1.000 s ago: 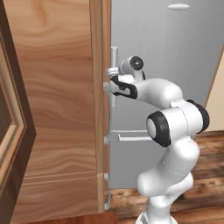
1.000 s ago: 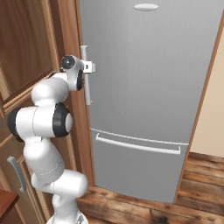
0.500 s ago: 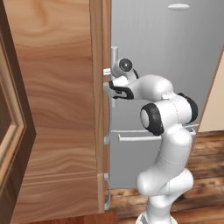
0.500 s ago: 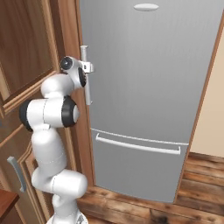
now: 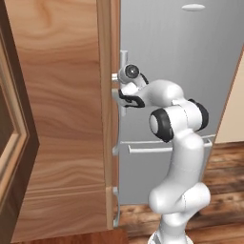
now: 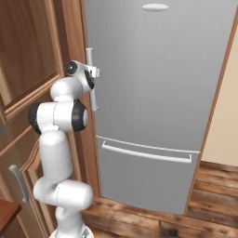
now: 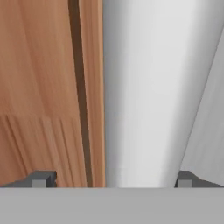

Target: Gather the avocado and tomato from the fridge and place them on a tray on the dining counter. Then gather the fish and chicken drumstick from the fridge and place them on the other tray.

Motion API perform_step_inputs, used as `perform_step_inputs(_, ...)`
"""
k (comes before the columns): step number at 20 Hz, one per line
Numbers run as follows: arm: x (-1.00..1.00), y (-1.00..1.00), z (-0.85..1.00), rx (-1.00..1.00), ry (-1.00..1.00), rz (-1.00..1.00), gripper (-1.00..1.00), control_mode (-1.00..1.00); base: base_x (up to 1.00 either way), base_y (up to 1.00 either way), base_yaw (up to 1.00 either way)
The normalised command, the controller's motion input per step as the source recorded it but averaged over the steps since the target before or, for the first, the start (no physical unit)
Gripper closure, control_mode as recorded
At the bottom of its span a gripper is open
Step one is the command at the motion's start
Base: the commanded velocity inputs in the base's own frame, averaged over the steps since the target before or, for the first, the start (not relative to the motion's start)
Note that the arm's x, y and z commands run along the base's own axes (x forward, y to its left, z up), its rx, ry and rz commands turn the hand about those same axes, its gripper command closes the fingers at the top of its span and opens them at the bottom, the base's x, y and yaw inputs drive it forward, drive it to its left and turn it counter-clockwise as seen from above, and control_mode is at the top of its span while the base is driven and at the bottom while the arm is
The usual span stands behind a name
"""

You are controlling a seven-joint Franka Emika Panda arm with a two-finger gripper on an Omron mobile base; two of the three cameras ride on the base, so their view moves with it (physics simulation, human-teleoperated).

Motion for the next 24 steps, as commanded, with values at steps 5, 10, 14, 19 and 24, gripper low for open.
perform_step_inputs(5, 0.6, -0.4, -0.05, 0.04, 0.11, 0.0, 1.0, -1.0, 0.0, 0.0, 0.0)
perform_step_inputs(10, -0.38, -1.0, 0.0, 0.21, -0.11, 0.0, 1.0, -1.0, 0.0, 0.0, 0.0)
perform_step_inputs(14, -0.76, -1.0, 0.0, 0.2, -0.31, 0.02, 1.0, -1.0, 0.0, 0.0, 0.0)
perform_step_inputs(19, -0.93, -1.0, 0.12, 0.06, -0.18, 0.0, 1.0, -1.0, 0.0, 0.0, 0.0)
perform_step_inputs(24, -0.71, -1.0, 0.0, -0.14, 0.15, 0.0, 1.0, -1.0, 0.0, 0.0, 0.0)
